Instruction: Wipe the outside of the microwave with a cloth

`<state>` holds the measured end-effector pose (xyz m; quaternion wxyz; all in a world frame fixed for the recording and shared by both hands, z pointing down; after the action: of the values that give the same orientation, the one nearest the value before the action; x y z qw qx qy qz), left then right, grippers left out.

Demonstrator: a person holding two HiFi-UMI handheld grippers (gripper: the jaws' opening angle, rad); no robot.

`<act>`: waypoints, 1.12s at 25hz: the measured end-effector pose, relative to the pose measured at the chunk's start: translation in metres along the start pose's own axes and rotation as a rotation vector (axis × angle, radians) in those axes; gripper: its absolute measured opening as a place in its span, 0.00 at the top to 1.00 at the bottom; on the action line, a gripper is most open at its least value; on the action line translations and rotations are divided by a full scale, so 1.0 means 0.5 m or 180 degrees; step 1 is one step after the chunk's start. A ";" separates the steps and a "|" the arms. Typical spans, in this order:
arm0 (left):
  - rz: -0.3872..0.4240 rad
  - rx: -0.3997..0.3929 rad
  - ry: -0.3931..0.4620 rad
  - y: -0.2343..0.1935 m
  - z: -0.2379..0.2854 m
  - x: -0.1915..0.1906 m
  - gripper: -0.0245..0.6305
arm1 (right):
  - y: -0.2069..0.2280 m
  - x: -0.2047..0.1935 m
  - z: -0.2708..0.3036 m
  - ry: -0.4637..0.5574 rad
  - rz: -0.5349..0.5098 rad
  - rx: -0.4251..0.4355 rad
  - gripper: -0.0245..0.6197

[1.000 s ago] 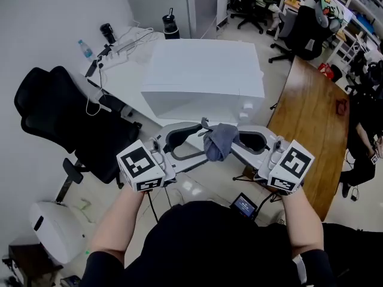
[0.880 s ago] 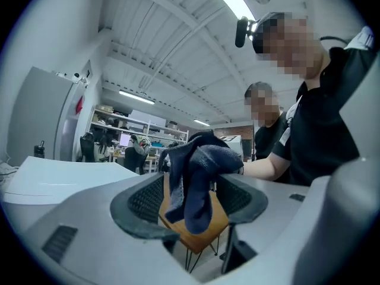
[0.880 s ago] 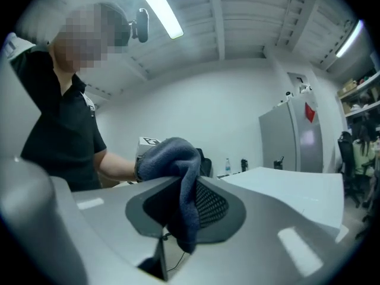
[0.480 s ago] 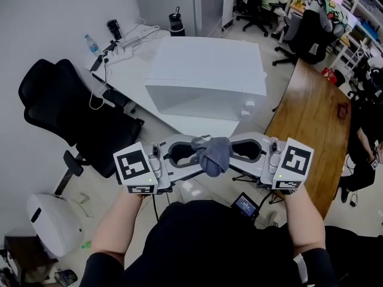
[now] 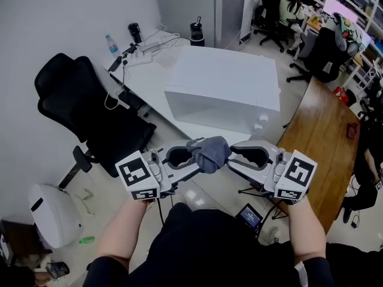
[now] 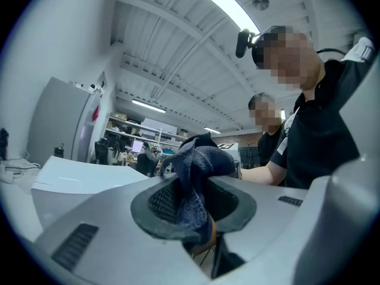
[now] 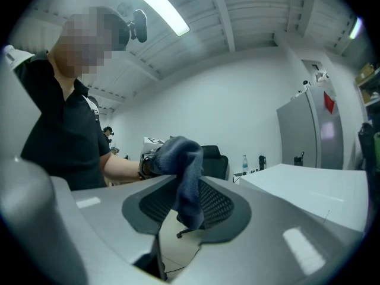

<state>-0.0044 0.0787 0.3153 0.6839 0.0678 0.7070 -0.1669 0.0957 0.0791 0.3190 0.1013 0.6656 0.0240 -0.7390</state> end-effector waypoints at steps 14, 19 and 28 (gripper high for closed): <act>0.0209 0.1955 0.0004 -0.290 -0.182 -0.047 0.81 | 0.164 -0.009 0.070 -0.0122 -0.0307 -0.1523 0.96; 0.0209 0.2370 -0.0233 -0.415 -0.232 -0.095 0.81 | 0.223 -0.004 0.115 -0.0127 -0.0273 -0.1707 0.96; -0.0009 0.2334 -0.0633 -0.630 -0.252 -0.202 0.81 | 0.349 0.046 0.193 -0.0025 -0.0243 -0.2146 0.96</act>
<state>-0.2197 -0.1612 0.4614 0.6792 0.2905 0.5306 -0.4156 0.0306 -0.1107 0.3246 0.2880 0.5904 0.2915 -0.6953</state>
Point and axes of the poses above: the fingertips, and each gripper's own axes: z forward along the fingers, y to its right, x out of its top, the point moved 3 cm from there along -z, backward along the fingers, and after that the axes turned 3 degrees about x, right-handed, at the moved point
